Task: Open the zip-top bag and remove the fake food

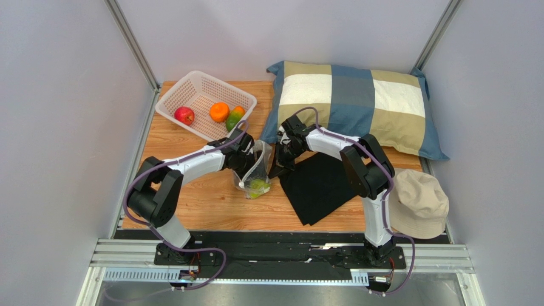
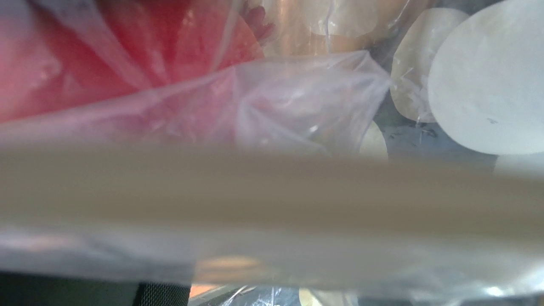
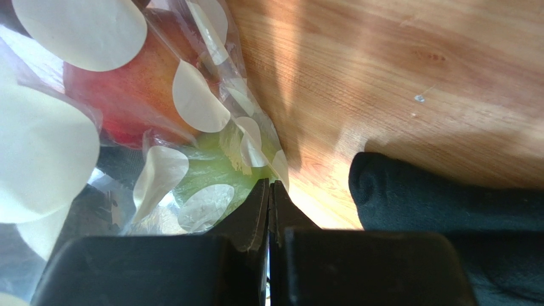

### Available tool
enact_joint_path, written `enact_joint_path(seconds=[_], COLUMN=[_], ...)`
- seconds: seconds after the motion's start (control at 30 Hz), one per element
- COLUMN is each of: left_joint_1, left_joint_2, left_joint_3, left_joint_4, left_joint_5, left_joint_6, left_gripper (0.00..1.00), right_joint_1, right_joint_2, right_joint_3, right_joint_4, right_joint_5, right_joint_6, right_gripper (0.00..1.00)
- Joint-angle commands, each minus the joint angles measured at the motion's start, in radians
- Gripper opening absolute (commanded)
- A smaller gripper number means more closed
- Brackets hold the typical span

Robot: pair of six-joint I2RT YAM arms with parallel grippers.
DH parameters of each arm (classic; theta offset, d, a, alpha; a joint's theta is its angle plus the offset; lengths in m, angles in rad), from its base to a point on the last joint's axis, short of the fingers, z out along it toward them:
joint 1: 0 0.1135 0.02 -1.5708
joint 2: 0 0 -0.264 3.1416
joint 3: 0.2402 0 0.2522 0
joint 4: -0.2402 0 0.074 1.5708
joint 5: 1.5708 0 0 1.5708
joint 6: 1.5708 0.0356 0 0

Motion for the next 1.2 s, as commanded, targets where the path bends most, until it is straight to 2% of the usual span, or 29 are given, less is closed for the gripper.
enact_joint_path(seconds=[0.0, 0.03, 0.07, 0.1, 0.13, 0.2, 0.23, 0.33, 0.5, 0.6, 0.7, 0.9, 1.07, 1.17], left_joint_1=[-0.008, -0.010, -0.010, -0.008, -0.010, -0.010, -0.010, -0.017, -0.028, -0.030, -0.033, -0.034, -0.034, -0.033], left_joint_2=[0.094, 0.070, 0.051, 0.033, -0.007, -0.060, -0.079, -0.153, -0.252, -0.285, -0.317, -0.372, -0.383, -0.381], left_joint_3=[-0.044, -0.045, -0.045, -0.048, -0.045, -0.035, -0.030, -0.013, -0.005, 0.005, 0.025, 0.071, 0.097, 0.113], left_joint_4=[0.085, 0.082, 0.074, 0.062, 0.051, 0.010, -0.003, -0.067, -0.150, -0.190, -0.222, -0.262, -0.270, -0.270], left_joint_5=[-0.077, -0.079, -0.083, -0.091, -0.100, -0.108, -0.109, -0.134, -0.168, -0.185, -0.214, -0.269, -0.278, -0.275], left_joint_6=[0.068, 0.068, 0.066, 0.074, 0.079, 0.098, 0.106, 0.125, 0.114, 0.099, 0.089, 0.036, -0.004, -0.032], left_gripper=[0.28, 0.17, 0.06, 0.03, 0.00, 0.00, 0.00, 0.00, 0.00, 0.00, 0.00, 0.00, 0.00, 0.00], right_joint_1=[-0.001, -0.012, -0.020, -0.035, -0.044, -0.050, -0.049, -0.049, -0.044, -0.004, 0.043, 0.115, 0.146, 0.167], right_joint_2=[-0.065, -0.079, -0.095, -0.131, -0.151, -0.214, -0.233, -0.300, -0.381, -0.423, -0.412, -0.352, -0.346, -0.336], right_joint_3=[0.000, 0.003, 0.013, 0.020, 0.030, 0.084, 0.104, 0.165, 0.225, 0.230, 0.219, 0.264, 0.228, 0.234], right_joint_4=[-0.044, -0.094, -0.121, -0.142, -0.184, -0.227, -0.260, -0.277, -0.207, -0.118, -0.107, -0.188, -0.207, -0.215], right_joint_5=[-0.003, 0.015, 0.025, 0.034, 0.055, 0.083, 0.094, 0.080, 0.039, 0.038, 0.074, 0.212, 0.266, 0.253], right_joint_6=[-0.067, -0.086, -0.103, -0.116, -0.142, -0.169, -0.184, -0.161, -0.029, 0.006, 0.014, -0.012, -0.031, -0.044], right_gripper=[0.01, 0.02, 0.12, 0.19, 0.35, 0.50, 0.60, 0.72, 0.78, 0.95, 0.95, 0.75, 0.70, 0.48])
